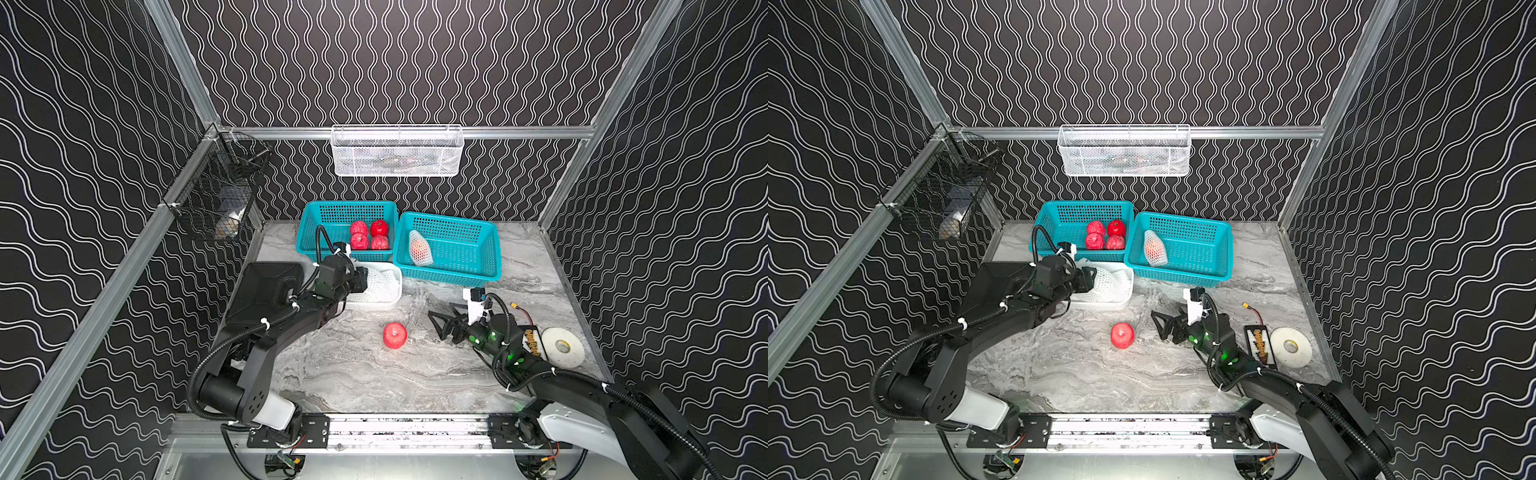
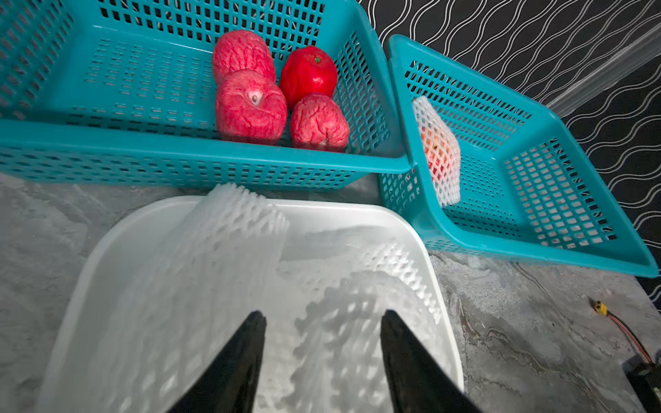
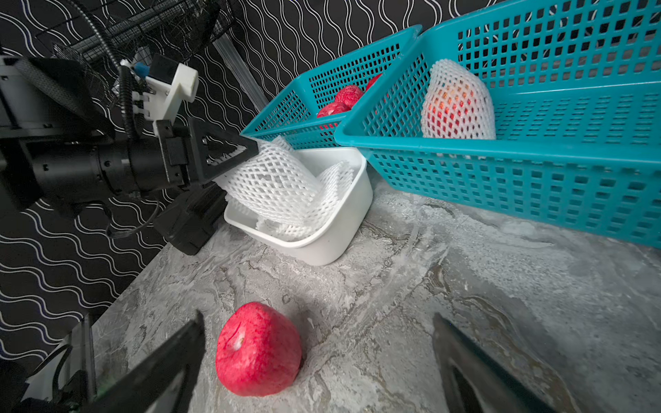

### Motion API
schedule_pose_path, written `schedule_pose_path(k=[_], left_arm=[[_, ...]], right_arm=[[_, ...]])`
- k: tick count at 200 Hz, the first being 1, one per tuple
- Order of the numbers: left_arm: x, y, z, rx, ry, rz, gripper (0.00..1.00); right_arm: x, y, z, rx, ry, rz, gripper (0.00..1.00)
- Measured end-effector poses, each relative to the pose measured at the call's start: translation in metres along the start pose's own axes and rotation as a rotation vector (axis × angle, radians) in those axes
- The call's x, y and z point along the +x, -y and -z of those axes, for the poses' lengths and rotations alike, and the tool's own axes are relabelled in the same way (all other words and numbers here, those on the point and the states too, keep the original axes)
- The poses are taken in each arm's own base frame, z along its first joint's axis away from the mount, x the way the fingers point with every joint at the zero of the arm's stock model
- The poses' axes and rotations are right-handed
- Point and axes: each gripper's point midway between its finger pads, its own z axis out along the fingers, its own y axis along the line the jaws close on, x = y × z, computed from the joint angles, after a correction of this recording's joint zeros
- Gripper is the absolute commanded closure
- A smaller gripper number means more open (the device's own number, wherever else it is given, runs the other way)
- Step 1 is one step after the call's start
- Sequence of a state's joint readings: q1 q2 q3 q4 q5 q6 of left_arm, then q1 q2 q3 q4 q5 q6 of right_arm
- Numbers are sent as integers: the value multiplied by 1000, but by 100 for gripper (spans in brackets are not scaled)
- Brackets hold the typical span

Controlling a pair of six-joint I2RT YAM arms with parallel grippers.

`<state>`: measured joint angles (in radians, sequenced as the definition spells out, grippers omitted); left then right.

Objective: Remove foam nets from apples
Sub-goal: Place the foam net into the storage box.

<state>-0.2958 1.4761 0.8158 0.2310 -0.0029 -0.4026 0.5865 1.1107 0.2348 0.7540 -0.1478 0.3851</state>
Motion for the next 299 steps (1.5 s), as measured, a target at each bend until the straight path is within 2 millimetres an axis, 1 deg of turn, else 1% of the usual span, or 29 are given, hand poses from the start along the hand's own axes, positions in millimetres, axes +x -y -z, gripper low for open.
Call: schedule_pose_path(k=[6, 10, 26, 36, 50, 74, 89, 105, 117, 134, 158, 175, 184, 190, 219, 239, 274, 299], left_arm=[[-2, 0, 2, -8, 3, -6, 18], [-4, -1, 4, -14, 7, -10, 15], [-5, -4, 10, -41, 3, -19, 14], [-5, -7, 13, -66, -5, -29, 16], [-8, -12, 15, -102, -12, -40, 21], [-11, -18, 16, -153, -29, -64, 23], [-7, -22, 17, -187, -48, -82, 29], [-4, -23, 19, -220, -62, -120, 30], [-5, -18, 22, -231, -63, -149, 31], [-11, -5, 26, -220, -43, -184, 32], [-9, 8, 28, -198, -39, -219, 40], [-7, 14, 28, -180, -39, -225, 48], [-3, 15, 26, -172, -48, -226, 52], [0, 14, 23, -170, -54, -227, 53], [25, -1, 8, -182, -126, -220, 51], [33, -8, -4, -180, -156, -207, 51], [42, -5, -21, -148, -187, -203, 51], [58, -7, -31, -139, -235, -206, 50]], right_arm=[[0, 0, 0, 0, 0, 0, 0], [0, 0, 0, 0, -1, 0, 0], [1, 0, 0, 1, -4, -1, 0], [2, 0, -1, -2, -8, -2, 0], [3, 0, -1, -6, -10, -5, 0], [2, -1, -1, -10, -9, -5, 0], [1, -2, -1, -14, -6, -5, 0], [0, -3, 0, -17, -2, -7, 0], [0, -3, 0, -17, 0, -7, 0], [0, -3, 0, -17, -2, -7, 0], [1, -2, -1, -15, -6, -8, 0], [1, -2, -1, -14, -5, -8, 0], [1, -2, -1, -15, -5, -8, 0], [1, -2, 0, -15, -4, -8, 0], [1, -3, 0, -15, -3, -7, 0], [1, -3, 0, -15, -3, -7, 0], [0, -3, 0, -16, -3, -7, 0], [0, -3, 0, -16, -3, -7, 0]])
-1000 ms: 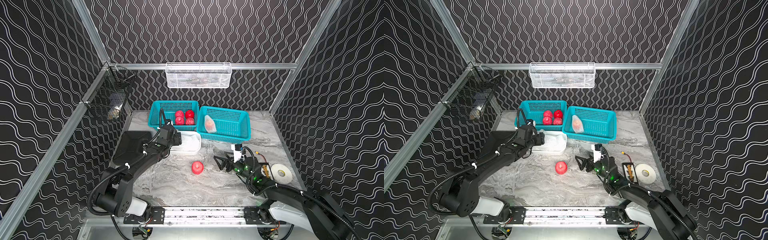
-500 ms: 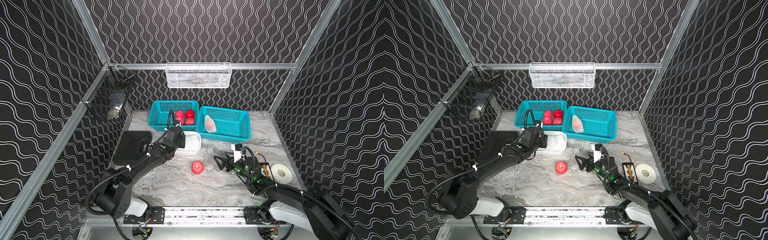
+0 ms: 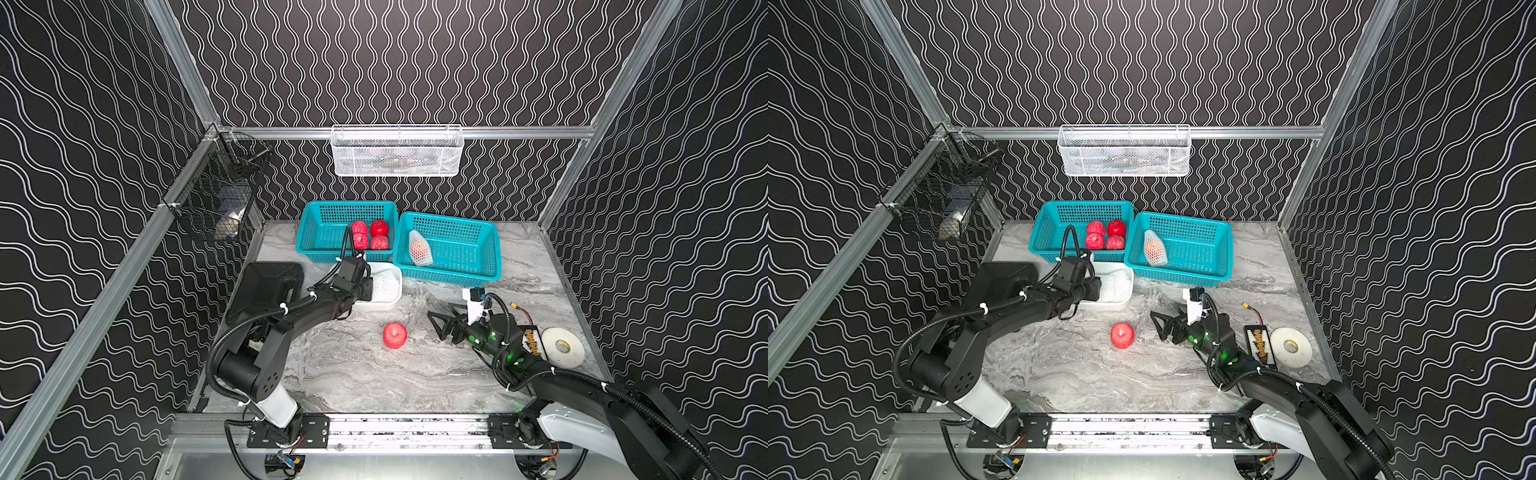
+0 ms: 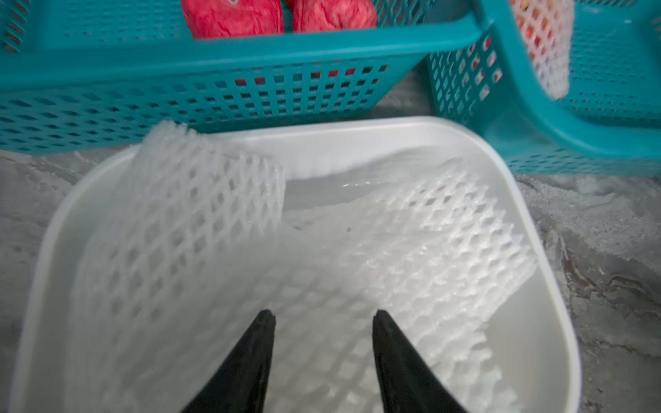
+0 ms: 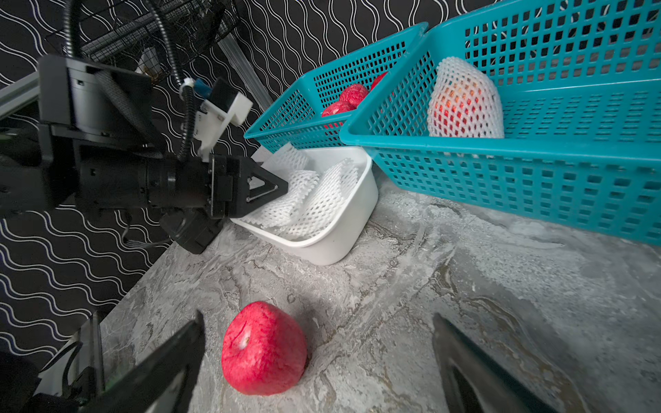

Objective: Remove foam nets from apples
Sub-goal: Place the foam net into the storage box.

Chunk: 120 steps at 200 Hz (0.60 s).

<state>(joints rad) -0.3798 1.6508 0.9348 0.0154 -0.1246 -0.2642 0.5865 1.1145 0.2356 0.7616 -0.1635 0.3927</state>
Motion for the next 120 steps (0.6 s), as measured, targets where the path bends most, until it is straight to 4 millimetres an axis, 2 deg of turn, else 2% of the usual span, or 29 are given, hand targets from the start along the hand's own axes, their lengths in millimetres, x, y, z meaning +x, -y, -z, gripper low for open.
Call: schedule_pose_path(k=[26, 72, 94, 120], left_arm=[[9, 2, -7, 14, -31, -3, 50], [14, -1, -19, 13, -50, 7, 49], [14, -2, -19, 10, -49, 12, 47], [10, -4, -17, -1, -31, 20, 39]], right_arm=[[1, -3, 0, -18, -5, 1, 0], [2, -6, 0, -36, -11, 11, 0], [1, -7, 0, -38, -7, 13, 0], [2, -6, 1, -38, -6, 13, 0]])
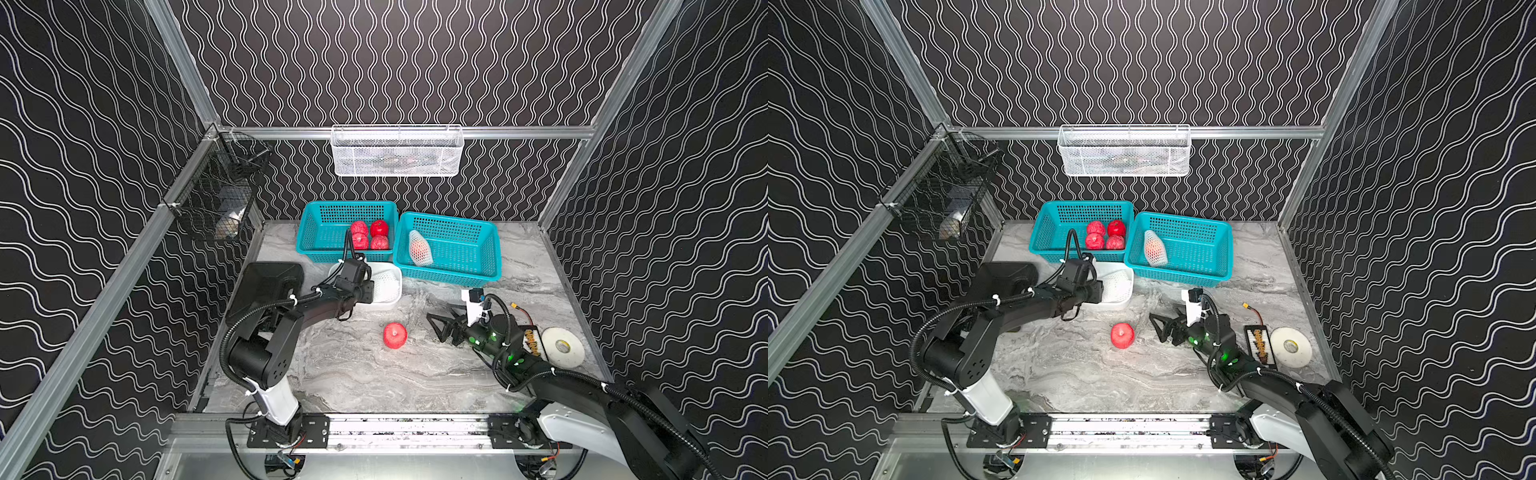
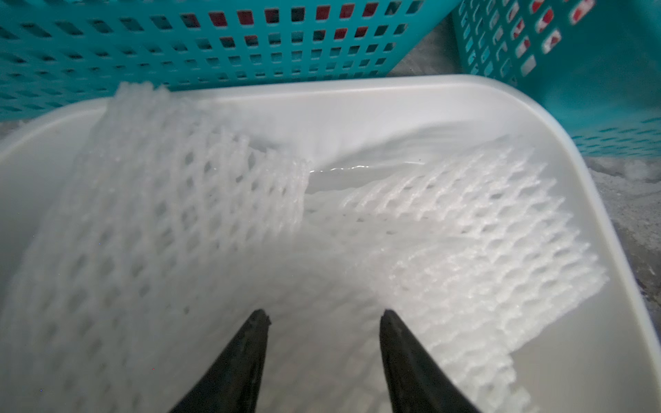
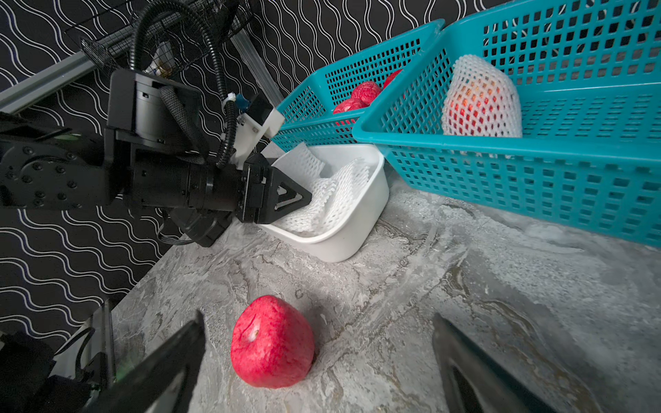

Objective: Remove foam nets from apples
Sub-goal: Place the foam net into the storage box.

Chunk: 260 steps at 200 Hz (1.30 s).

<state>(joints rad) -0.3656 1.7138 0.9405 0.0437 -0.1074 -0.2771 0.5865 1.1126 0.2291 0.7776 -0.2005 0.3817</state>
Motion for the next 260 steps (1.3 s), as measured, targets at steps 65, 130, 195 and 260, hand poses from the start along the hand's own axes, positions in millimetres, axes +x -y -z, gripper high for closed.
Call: schedule_pose_path(k=[65, 130, 195, 260], left_arm=[[-40, 9, 50, 38, 138, 27, 1], [-63, 26, 119, 59, 239, -4, 1], [-3, 87, 179, 227, 266, -195, 1], [95, 132, 143, 389, 141, -346, 1]], right_arm=[[-1, 0, 1, 0, 10, 1, 0], [-1, 4, 0, 17, 12, -1, 0], [-8, 3, 8, 24, 52, 33, 0], [-3, -6, 17, -32, 69, 72, 0]])
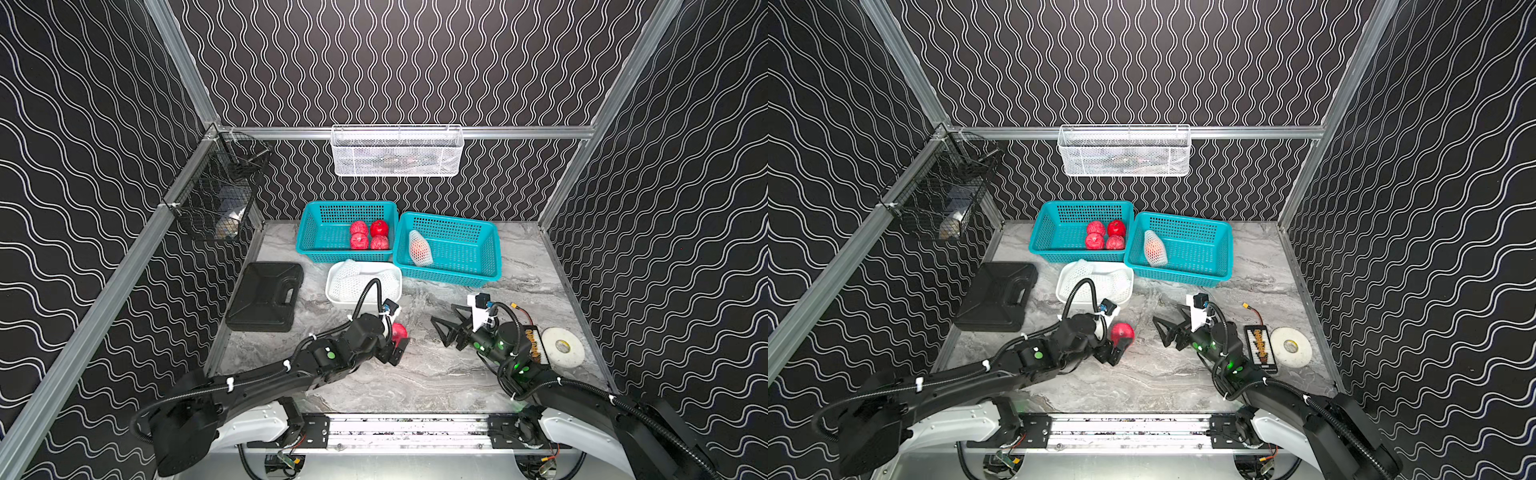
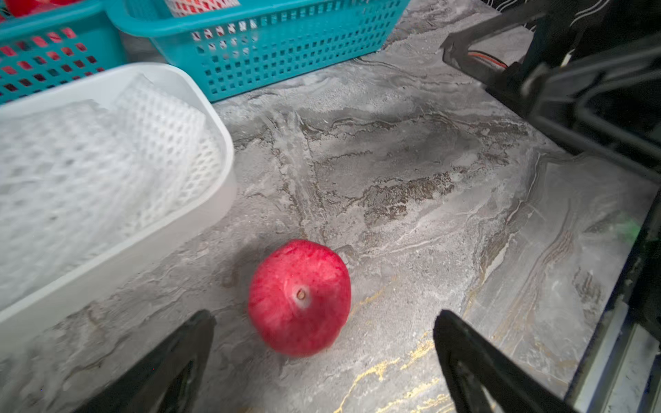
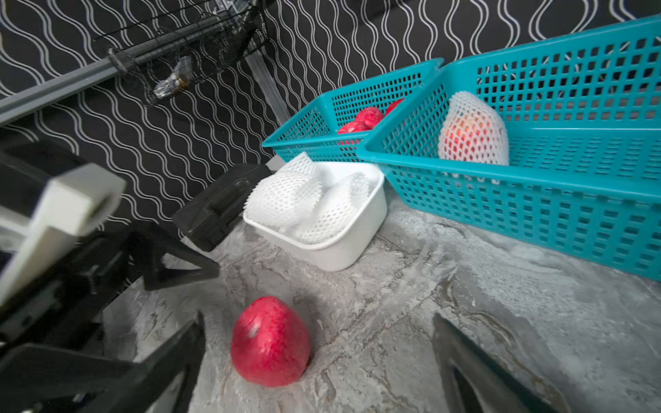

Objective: Remove foam nets from apples
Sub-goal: Pick up the apple from the center of the board.

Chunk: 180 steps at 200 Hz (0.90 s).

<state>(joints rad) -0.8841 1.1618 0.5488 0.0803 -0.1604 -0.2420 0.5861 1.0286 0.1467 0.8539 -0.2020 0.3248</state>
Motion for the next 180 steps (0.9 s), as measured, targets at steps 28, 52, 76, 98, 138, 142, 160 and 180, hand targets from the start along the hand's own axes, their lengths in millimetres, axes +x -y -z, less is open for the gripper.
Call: schedule_pose_path(k=[28, 52, 76, 98, 138, 142, 160, 180], left_arm=[[15, 4, -19, 14, -21, 15, 1], [19, 2, -30, -8, -21, 16, 1], [20, -2, -38, -31, -9, 19, 1], [23, -9, -47, -60, -9, 22, 3], [33, -17, -58, -76, -20, 34, 35], [32, -17, -58, -74, -18, 34, 38], [28, -17, -58, -70, -4, 34, 50], [20, -15, -52, -60, 17, 35, 53]], right_arm=[[1, -4, -3, -25, -11, 2, 0], [5, -6, -6, -40, -26, 1, 0], [4, -8, -7, -55, -29, 1, 0], [3, -10, -8, -63, -28, -1, 0], [2, -10, -8, -64, -24, -4, 0], [2, -10, -8, -64, -24, -4, 0], [0, -11, -8, -65, -20, -3, 0], [-1, -10, -9, -60, -19, -6, 0]])
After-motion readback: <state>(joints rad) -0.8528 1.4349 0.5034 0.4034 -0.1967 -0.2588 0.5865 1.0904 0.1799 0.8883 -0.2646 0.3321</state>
